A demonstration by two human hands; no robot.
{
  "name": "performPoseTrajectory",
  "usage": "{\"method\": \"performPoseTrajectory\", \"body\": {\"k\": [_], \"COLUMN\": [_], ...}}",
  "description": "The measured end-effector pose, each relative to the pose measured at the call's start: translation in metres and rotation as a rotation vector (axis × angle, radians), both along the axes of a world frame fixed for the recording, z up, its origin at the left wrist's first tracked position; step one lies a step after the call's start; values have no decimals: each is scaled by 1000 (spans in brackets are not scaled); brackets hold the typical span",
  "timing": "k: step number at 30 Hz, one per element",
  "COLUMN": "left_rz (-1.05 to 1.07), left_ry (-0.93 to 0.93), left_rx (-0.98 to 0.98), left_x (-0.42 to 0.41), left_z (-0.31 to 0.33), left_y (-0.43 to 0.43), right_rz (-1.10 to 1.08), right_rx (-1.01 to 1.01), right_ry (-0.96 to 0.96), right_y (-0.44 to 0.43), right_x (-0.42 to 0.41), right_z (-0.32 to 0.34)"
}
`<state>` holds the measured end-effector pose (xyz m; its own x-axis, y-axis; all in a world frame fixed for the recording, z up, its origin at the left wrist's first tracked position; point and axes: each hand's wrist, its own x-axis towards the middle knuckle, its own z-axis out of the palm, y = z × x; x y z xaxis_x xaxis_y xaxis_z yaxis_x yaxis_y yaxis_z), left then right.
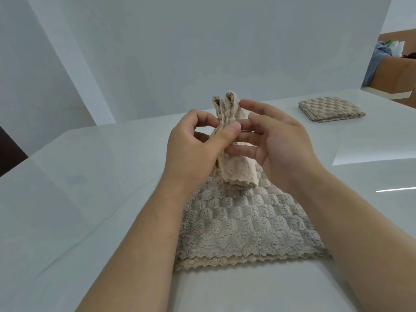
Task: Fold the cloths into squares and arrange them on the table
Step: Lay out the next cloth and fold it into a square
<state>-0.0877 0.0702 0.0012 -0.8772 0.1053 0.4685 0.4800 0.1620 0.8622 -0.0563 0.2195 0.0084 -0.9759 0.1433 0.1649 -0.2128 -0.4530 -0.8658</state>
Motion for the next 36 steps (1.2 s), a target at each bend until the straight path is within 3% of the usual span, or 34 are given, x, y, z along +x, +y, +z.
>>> {"method": "performPoseTrajectory", "body": {"k": [7,9,14,16,21,24,27,30,33,36], "left_rz": [-73,-75,-68,-90,-144,-83,28,-34,-109,9], "left_ry": [14,15,62,72,21,-39,-133,-230,-223,-164], "left_rx": [44,78,74,103,237,256,148,60,20,21], "left_x": [-6,-8,-9,-8,-9,-13,-16,-13,-6,-8], "left_z": [-2,-3,-3,-1,0,0,0,2,2,-1], "left_y": [-4,-3,-3,-3,-7,-9,-9,-8,-4,-2], "right_rz": [12,-38,-530,-516,-250,-327,-395,-441,-417,-405], "right_rx": [-47,21,851,1008,885,794,768,796,850,902], "right_ry": [26,30,67,2,-110,-37,70,158,214,270], "right_y": [1,3,22,32,43,42,39,34,27,21], "right_x": [2,0,-5,-5,-7,-12,-10,-6,-4,-2], "right_z": [5,4,-3,-3,0,-4,-3,-3,-5,-8]}}
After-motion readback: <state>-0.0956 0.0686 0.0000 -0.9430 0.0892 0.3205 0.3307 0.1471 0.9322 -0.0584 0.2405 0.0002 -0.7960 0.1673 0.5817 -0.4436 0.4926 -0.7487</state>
